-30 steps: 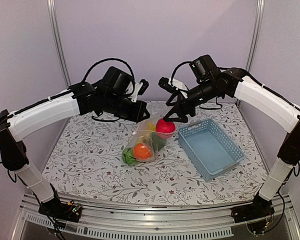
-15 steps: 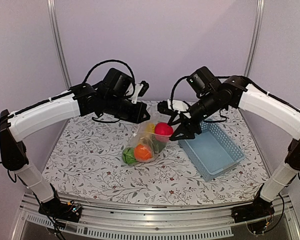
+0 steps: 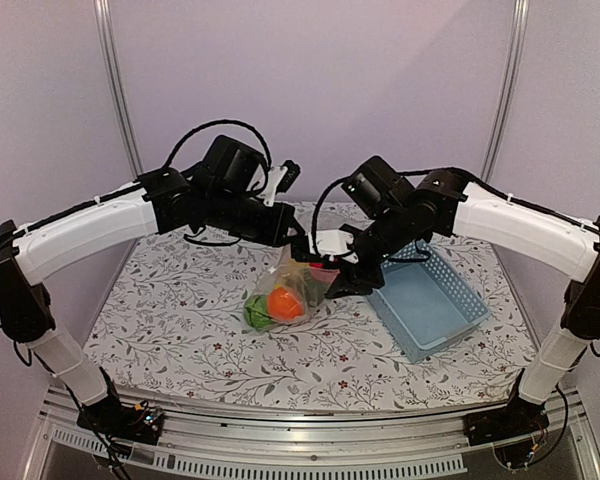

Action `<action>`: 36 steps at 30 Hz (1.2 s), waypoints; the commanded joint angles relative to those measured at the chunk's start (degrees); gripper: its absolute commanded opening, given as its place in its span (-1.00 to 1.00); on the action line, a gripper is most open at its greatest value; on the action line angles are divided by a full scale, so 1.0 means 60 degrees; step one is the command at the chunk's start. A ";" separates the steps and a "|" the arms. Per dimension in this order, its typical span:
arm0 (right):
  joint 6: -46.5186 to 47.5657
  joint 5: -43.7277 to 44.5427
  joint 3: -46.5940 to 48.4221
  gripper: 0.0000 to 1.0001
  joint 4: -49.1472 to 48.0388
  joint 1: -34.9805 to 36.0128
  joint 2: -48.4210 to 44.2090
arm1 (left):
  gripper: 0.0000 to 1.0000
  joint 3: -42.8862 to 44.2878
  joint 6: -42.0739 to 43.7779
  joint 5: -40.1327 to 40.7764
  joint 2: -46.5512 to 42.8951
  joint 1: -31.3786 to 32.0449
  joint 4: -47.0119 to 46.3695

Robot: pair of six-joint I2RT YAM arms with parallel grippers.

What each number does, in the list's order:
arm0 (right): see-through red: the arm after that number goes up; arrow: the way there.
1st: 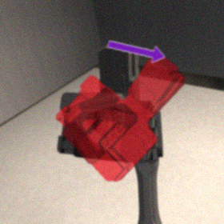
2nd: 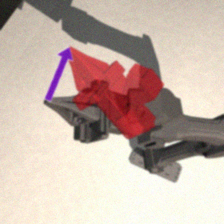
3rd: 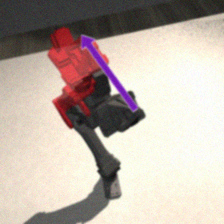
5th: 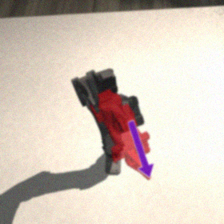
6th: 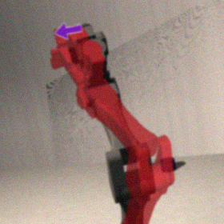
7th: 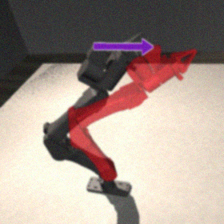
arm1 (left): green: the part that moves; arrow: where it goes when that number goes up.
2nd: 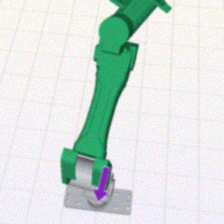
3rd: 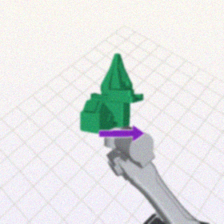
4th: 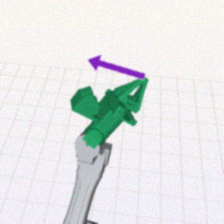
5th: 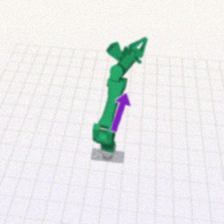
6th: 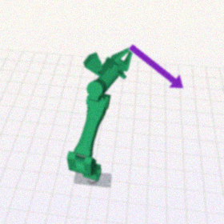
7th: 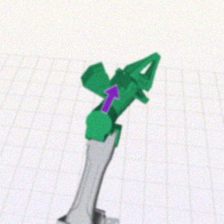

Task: Place the food in the zip-top bag and seal the zipper
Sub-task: Pick up the zipper food storage bag from the center of the board.

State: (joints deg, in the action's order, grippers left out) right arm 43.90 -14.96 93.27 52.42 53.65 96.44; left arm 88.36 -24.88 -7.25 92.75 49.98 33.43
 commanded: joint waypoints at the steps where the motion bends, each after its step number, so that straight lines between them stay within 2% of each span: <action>1: -0.0178 0.0547 0.0467 0.04 -0.0227 0.0198 0.0448 | -1.00 -0.0228 -0.0030 -0.0419 -0.0436 -0.0080 -0.0398; 6: -0.0545 0.0397 0.0852 -0.26 -0.0271 0.0201 0.0750 | -1.00 -0.0309 -0.0064 -0.0565 -0.0507 -0.0097 -0.0476; 10: -0.0769 0.0426 0.0978 -0.85 -0.0410 0.0209 0.0795 | -1.00 -0.0458 -0.0061 -0.0702 -0.0697 -0.0133 -0.0642; 11: -0.0806 0.0428 0.1022 -0.97 -0.0453 0.0200 0.0765 | -0.96 -0.0513 -0.0039 -0.0686 -0.0783 -0.0153 -0.0696; 12: -0.0847 0.0422 0.1064 -1.00 -0.0511 0.0199 0.0683 | -0.86 -0.0584 -0.0011 -0.0598 -0.0896 -0.0168 -0.0769; 16: -0.0957 0.0250 0.1437 -1.00 -0.0589 0.0207 0.0350 | -0.48 -0.1689 0.0307 0.0325 -0.2171 -0.0108 -0.2006; 19: -0.1013 0.0028 0.1611 -1.00 -0.0652 0.0199 0.0057 | -0.08 -0.4010 0.0599 0.0938 -0.4181 -0.0055 -0.4646; 21: -0.1038 -0.0104 0.1636 -1.00 -0.0687 0.0189 -0.0087 | 0.05 -0.5542 0.0888 0.0881 -0.5369 -0.0042 -0.6418; 24: -0.1103 -0.0247 0.1659 -1.00 -0.0705 0.0193 -0.0164 | 0.07 -0.7176 0.1229 0.0377 -0.6610 -0.0011 -0.7724; 28: -0.1184 -0.0422 0.1726 -1.00 -0.0761 0.0190 -0.0155 | 0.02 -0.8120 0.1464 0.0183 -0.7335 0.0419 -0.7669; 33: -0.1277 -0.0560 0.2043 -1.00 -0.0748 0.0185 -0.0046 | 0.02 -0.8536 0.2540 0.1661 -0.7405 0.1894 -0.7436; 36: -0.1321 -0.0554 0.2132 -1.00 -0.0737 0.0185 0.0013 | 0.03 -0.8452 0.3326 0.2004 -0.6953 0.2335 -0.7370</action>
State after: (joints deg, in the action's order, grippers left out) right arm 37.21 -16.53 103.63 49.25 54.74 97.14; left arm 37.69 -12.69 -0.54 48.66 60.49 -9.56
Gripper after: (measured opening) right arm 0.004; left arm 0.513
